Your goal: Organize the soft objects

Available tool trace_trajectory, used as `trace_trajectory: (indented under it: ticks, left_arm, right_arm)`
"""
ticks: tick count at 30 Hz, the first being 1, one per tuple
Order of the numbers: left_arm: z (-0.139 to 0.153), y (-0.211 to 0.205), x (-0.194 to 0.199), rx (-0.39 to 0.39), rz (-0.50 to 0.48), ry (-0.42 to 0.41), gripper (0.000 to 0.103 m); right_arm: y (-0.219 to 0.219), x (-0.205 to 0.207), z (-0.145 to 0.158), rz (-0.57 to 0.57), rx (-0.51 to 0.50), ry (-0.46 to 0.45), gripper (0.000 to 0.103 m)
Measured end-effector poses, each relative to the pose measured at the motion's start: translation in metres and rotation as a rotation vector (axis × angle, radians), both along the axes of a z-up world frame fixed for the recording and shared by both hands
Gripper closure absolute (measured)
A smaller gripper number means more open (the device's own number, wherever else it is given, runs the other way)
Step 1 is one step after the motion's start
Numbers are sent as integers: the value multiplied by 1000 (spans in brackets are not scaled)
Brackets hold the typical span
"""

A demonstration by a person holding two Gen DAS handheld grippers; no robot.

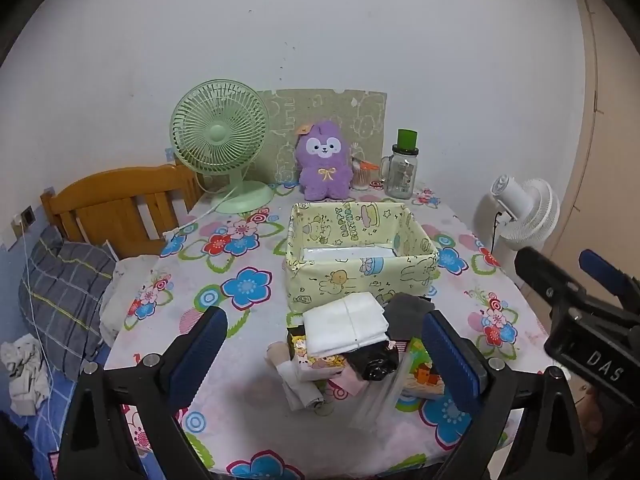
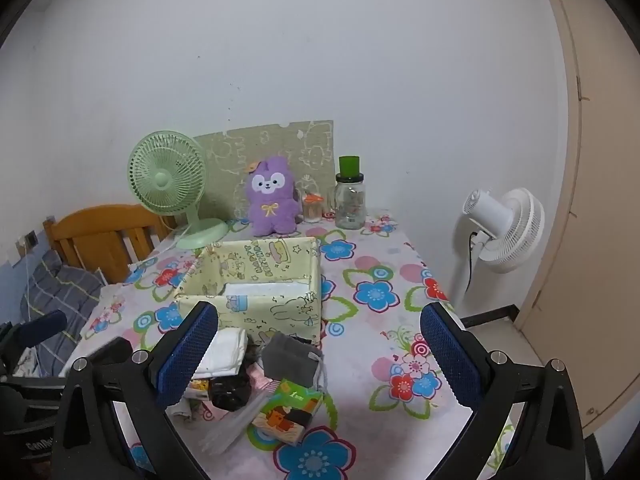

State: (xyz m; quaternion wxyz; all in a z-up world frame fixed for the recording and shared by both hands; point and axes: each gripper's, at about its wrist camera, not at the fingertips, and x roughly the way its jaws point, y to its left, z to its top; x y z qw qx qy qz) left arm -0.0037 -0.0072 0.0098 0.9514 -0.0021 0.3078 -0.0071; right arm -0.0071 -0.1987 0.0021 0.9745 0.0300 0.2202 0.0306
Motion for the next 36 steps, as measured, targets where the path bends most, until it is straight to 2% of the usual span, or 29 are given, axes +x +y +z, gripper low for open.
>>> trace_trajectory:
  ticks: [11, 23, 36]
  left_arm:
    - [1, 7, 3, -22, 25, -19, 5]
    - [0, 8, 10, -32, 18, 1, 6]
    - [-1, 7, 10, -21, 12, -5, 9]
  right_arm:
    - [6, 6, 1, 19, 0, 7, 1]
    - [8, 7, 7, -11, -24, 6, 1]
    - [13, 9, 10, 20, -30, 9, 1]
